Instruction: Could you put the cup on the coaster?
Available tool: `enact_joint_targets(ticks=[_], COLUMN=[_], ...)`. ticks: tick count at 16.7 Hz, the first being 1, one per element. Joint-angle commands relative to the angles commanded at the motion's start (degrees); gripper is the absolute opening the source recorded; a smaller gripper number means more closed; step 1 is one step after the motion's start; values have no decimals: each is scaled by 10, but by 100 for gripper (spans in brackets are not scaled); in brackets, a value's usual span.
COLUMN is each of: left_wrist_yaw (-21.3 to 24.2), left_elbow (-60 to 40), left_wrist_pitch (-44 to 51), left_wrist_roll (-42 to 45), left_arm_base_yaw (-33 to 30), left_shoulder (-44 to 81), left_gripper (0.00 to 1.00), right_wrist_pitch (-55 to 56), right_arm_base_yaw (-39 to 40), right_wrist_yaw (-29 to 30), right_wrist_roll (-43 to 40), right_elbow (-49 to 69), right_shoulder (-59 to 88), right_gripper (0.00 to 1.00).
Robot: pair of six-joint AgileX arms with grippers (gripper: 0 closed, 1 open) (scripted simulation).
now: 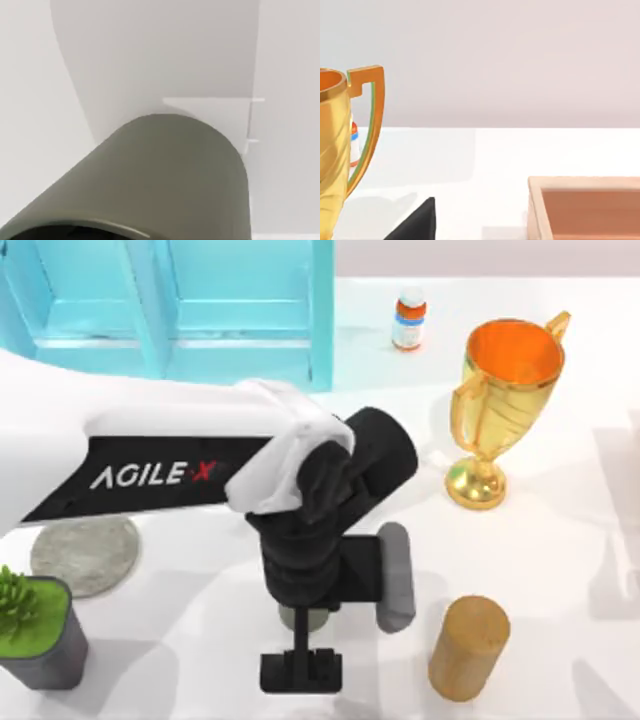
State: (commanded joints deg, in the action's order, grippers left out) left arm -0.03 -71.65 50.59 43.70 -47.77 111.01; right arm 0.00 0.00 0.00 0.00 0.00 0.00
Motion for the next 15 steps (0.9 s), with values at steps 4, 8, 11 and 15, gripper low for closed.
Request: enact_joint_targets(ticks=[4,8,11,15], left_wrist_yaw=[0,0,0,0], left_elbow=[0,0,0,0], left_wrist_pitch=[0,0,0,0], left_wrist_roll=[0,0,0,0], left_arm_base_yaw=[0,0,0,0], left_shoulder=[0,0,0,0], left_gripper=[85,55,32,2], right_wrist_pitch=[0,0,0,0], right_arm_base_yaw=[0,0,0,0], right_wrist_yaw=[0,0,0,0], right_wrist_roll=[0,0,0,0], right_elbow=[0,0,0,0], right_shoulder=[0,0,0,0], right_gripper=[100,100,100,100])
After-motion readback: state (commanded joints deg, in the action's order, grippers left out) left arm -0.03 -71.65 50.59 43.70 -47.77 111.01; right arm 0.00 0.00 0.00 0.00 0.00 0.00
